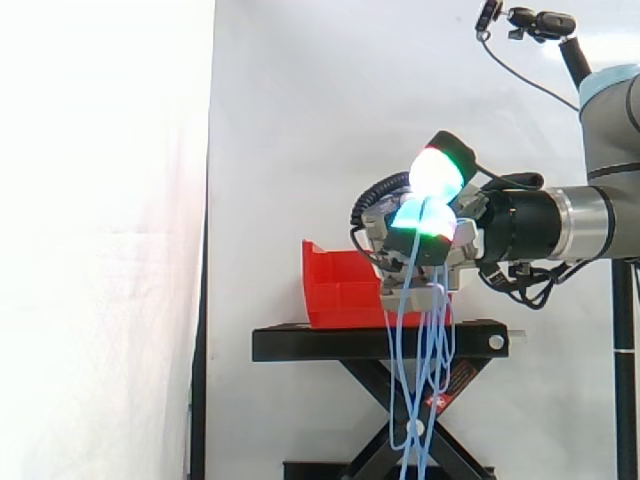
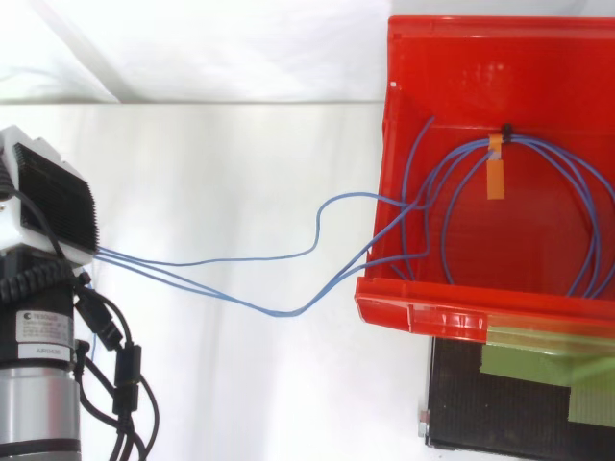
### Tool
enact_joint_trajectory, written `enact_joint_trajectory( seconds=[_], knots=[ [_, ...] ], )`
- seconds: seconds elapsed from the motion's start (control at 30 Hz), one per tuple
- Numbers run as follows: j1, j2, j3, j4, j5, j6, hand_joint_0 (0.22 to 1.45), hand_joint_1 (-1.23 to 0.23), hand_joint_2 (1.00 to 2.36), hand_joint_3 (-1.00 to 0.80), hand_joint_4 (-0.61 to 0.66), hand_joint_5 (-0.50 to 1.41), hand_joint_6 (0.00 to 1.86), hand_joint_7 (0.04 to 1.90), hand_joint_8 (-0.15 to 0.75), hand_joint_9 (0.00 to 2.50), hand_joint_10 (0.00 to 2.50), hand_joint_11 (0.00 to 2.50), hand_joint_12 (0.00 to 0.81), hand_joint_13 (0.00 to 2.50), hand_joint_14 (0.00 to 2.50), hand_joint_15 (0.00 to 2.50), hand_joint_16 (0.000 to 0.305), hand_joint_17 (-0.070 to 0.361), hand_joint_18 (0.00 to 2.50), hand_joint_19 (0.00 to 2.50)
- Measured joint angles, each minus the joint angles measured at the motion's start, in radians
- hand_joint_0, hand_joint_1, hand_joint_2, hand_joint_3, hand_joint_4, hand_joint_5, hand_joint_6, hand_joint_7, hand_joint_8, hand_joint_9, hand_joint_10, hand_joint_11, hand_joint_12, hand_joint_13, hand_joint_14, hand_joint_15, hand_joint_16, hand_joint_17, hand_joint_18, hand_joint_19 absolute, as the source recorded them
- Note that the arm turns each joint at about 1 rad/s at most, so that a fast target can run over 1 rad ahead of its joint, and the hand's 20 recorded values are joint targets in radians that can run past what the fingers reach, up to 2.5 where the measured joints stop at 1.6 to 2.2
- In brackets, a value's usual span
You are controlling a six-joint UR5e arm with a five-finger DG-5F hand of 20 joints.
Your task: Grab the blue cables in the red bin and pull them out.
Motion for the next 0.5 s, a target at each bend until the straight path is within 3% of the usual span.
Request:
enact_joint_trajectory(
  seconds=[0.5],
  knots=[
    [0.001,0.000,0.000,0.000,0.000,0.000,0.98,-0.97,1.00,-0.99,0.18,1.00,0.66,0.61,0.226,1.65,0.03,1.16,0.291,1.62,1.20,1.08,0.040,0.090,1.12,1.22]
  ],
)
